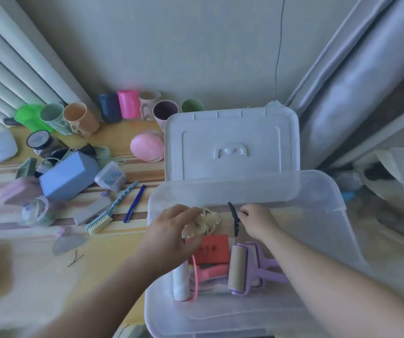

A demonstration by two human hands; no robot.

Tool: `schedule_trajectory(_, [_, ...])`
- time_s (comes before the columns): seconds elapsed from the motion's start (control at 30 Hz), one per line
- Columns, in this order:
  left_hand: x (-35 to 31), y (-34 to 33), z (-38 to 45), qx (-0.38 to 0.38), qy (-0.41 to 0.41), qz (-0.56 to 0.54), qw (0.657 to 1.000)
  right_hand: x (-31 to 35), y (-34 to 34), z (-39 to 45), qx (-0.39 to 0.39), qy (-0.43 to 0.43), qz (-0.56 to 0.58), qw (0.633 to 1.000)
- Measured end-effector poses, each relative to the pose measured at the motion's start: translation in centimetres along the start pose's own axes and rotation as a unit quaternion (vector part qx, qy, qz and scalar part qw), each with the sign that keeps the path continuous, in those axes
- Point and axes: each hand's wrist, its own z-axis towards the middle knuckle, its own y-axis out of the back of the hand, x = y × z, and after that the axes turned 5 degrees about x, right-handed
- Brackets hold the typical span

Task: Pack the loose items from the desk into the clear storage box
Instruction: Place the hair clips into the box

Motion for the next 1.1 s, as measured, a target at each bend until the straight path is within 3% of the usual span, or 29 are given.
schedule_trajectory(0.37, [-0.8,-1.0,0.3,0.023,0.052,0.032,0.998,3.6,-3.8,2.1,-0.067,-0.096,0.159,0.98])
schedule_trajectory(0.47, [-0.7,-1.3,0.9,0.047,0.059,0.054,0.996,2.9,-3.4,2.1,-0.038,-0.104,0.167,0.98])
schedule_trajectory(0.57, [-0.5,-2.1,1.9,0.086,0.072,0.062,0.992,2.1,-1.7,1.5,0.019,-0.071,0.124,0.99])
schedule_trajectory(0.7, [-0.9,-3.2,3.4,0.137,0.099,0.032,0.985,2.1,2.4,-1.6,0.005,0.038,0.069,0.997])
schedule_trajectory(0.83, [-1.8,-5.1,5.4,0.176,0.055,0.022,0.983,3.4,4.8,-6.4,0.148,0.149,0.116,0.971])
schedule_trajectory(0.9, [-2.4,-6.0,6.3,0.197,0.036,0.015,0.98,3.2,4.7,-7.3,0.149,0.174,0.088,0.969])
schedule_trajectory(1.03, [-2.9,-6.9,6.8,0.183,0.057,-0.051,0.98,1.5,3.8,-6.1,0.091,0.116,0.087,0.985])
schedule_trajectory(1.1, [-2.3,-6.7,6.6,0.148,0.072,-0.064,0.984,0.5,3.4,-5.2,0.074,0.042,0.16,0.983])
